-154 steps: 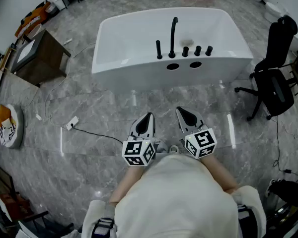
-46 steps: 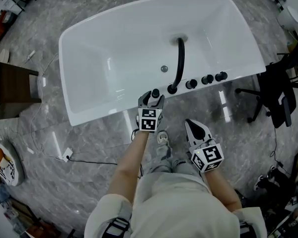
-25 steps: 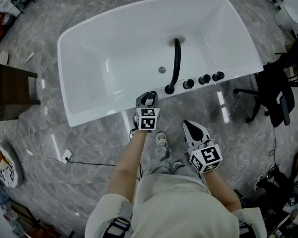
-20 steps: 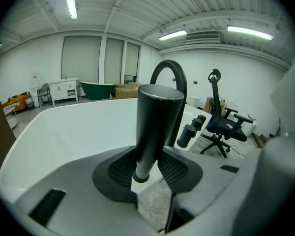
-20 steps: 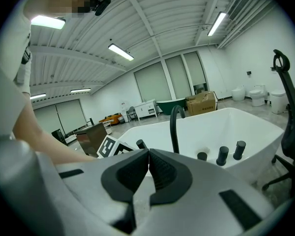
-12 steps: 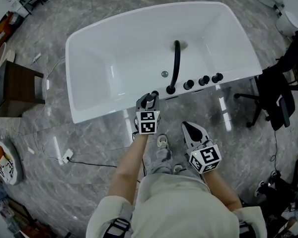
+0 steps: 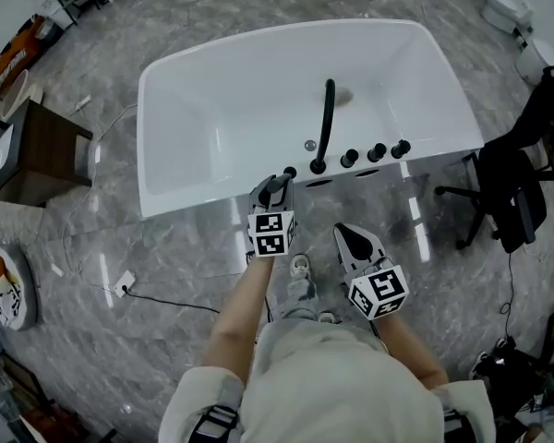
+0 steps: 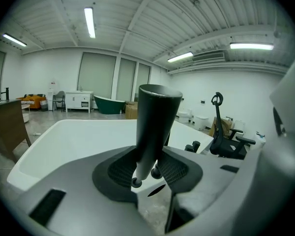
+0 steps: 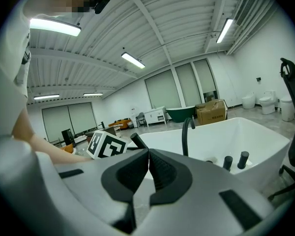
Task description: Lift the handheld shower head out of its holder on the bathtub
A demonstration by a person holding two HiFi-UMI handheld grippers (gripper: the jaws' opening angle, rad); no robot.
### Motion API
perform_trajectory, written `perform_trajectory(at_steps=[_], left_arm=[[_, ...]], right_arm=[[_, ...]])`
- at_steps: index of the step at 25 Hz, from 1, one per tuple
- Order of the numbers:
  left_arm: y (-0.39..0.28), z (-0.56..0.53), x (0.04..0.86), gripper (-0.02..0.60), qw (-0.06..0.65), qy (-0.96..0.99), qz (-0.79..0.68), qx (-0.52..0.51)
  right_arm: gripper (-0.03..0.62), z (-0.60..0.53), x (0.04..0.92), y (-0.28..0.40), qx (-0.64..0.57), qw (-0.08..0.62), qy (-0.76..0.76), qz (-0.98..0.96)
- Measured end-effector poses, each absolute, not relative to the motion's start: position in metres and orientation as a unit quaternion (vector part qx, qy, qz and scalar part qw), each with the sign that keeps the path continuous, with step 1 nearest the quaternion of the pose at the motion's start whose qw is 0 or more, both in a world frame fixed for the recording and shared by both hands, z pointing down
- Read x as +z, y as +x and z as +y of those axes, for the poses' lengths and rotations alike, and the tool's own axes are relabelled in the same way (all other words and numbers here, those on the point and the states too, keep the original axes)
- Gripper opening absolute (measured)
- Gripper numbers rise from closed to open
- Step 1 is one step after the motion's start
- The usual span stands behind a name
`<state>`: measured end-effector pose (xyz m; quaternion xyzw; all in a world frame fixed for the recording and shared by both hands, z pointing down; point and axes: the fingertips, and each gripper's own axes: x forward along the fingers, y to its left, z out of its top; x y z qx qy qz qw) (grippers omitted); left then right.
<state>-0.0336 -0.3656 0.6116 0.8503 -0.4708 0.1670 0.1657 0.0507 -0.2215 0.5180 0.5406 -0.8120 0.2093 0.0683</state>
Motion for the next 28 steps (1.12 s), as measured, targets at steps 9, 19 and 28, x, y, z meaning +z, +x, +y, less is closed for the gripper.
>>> perform_trajectory(at_steps=[9, 19, 28], left_arm=[[-0.047, -0.322, 0.553, 0.141, 0.150, 0.844, -0.503, 0.109], [-0.053, -0.259, 0.491, 0.141, 0.135, 0.839, -0.524, 0.052], [-0.057, -0.197, 0.453, 0.141, 0.113, 0.838, -0.533, 0.014]], right_arm=[[0.020, -0.183, 0.499, 0.055, 0.189, 0.056, 0.530, -0.824], [0.020, -0.134, 0.474, 0.068, 0.163, 0.043, 0.529, -0.832], [0.020, -0.088, 0.466, 0.075, 0.147, 0.036, 0.527, -0.836]])
